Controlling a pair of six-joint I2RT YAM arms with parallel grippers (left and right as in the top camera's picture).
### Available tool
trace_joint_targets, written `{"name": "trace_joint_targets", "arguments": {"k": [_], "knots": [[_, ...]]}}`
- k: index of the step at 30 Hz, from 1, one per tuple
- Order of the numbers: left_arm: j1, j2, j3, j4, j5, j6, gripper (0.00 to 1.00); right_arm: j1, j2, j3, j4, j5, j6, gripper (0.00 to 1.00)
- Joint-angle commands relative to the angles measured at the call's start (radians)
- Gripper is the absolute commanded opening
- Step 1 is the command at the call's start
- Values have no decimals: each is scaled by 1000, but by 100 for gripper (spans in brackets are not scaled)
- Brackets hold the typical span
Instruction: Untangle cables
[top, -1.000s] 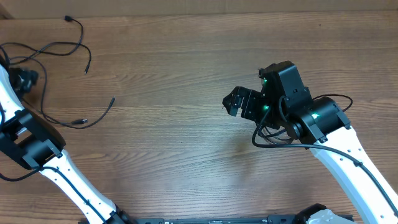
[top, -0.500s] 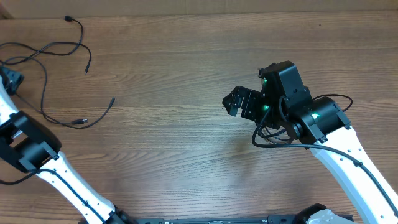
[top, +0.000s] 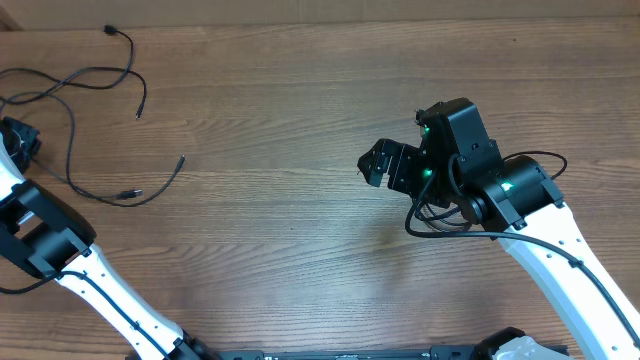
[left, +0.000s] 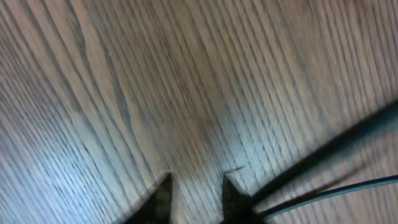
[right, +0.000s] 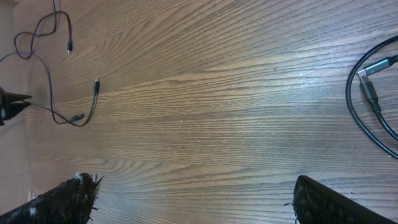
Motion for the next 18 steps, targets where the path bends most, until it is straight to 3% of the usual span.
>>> {"name": "trace_joint_targets", "arguments": {"k": [1, 3, 9, 11, 18], "knots": [[18, 11, 1, -16, -3, 13, 11, -2, -3, 7, 7, 14, -1, 100], [34, 5, 1, -19, -2, -17, 6, -2, -3, 7, 7, 14, -1, 100], [105, -33, 2, -37, 10, -154, 4, -2, -3, 7, 7, 14, -1, 100], [128, -33, 2, -35, 53, -155, 9, -2, -3, 7, 7, 14, -1, 100], [167, -31, 2, -22, 103, -143, 8, -2, -3, 7, 7, 14, -1, 100]]}}
